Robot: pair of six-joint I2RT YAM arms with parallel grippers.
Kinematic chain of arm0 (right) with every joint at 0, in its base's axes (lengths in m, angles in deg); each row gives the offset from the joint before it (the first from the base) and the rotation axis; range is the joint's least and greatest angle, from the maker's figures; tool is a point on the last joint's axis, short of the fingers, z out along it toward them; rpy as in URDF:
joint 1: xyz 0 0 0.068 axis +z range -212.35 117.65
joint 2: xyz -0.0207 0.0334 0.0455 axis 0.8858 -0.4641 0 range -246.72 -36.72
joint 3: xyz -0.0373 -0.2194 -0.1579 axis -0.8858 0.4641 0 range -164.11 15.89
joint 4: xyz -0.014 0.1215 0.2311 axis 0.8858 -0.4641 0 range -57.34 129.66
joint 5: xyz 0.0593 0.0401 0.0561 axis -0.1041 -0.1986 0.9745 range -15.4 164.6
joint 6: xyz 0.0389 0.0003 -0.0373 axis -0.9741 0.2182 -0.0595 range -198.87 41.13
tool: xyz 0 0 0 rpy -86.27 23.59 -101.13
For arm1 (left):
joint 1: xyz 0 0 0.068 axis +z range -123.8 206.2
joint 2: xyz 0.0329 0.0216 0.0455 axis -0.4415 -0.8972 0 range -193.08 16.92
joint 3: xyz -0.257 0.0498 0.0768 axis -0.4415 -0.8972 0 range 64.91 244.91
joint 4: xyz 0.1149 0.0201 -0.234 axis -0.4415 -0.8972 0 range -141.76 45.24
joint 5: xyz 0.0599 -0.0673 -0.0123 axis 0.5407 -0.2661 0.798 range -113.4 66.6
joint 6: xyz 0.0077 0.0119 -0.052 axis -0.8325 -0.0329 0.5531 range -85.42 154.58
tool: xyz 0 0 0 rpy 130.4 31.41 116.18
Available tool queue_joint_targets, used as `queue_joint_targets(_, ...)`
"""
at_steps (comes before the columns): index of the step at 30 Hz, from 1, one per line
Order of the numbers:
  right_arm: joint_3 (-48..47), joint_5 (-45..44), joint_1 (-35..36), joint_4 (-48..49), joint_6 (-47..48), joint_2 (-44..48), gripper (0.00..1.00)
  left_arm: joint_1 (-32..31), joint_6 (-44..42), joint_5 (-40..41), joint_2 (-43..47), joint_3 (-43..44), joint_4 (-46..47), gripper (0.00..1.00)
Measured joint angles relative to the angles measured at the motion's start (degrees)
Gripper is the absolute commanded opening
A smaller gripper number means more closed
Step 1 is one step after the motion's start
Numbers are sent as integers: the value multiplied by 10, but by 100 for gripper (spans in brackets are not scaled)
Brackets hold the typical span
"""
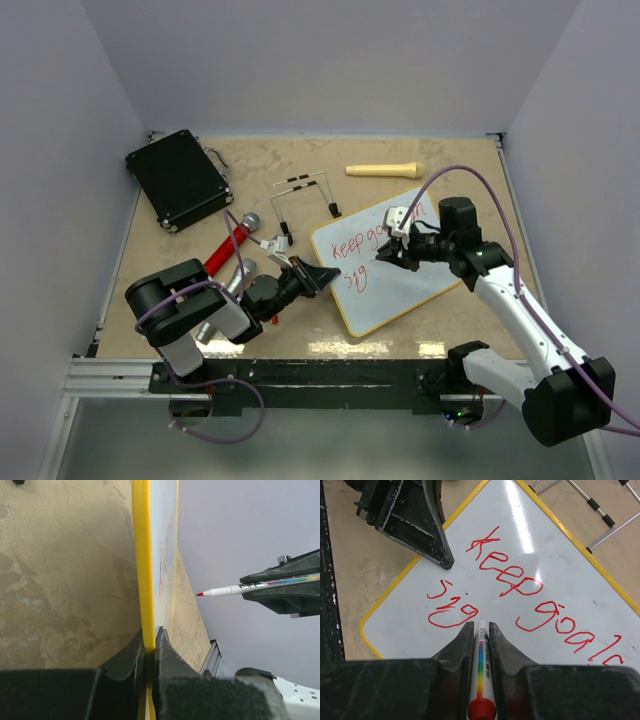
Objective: Write a sentence on the whiteboard
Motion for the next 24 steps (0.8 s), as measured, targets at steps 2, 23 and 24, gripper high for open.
queue_joint_targets(2, 0, 2, 0, 1, 0, 4, 0, 0, 0, 0, 0, 0, 0, 0)
queue_joint_targets(23, 11, 5, -1, 13, -3, 6, 0, 0, 0, -2, 1, -2, 0, 0)
queue_joint_targets(24, 13, 5, -1, 16, -3, 6, 0, 0, 0, -2, 1, -2, 0, 0)
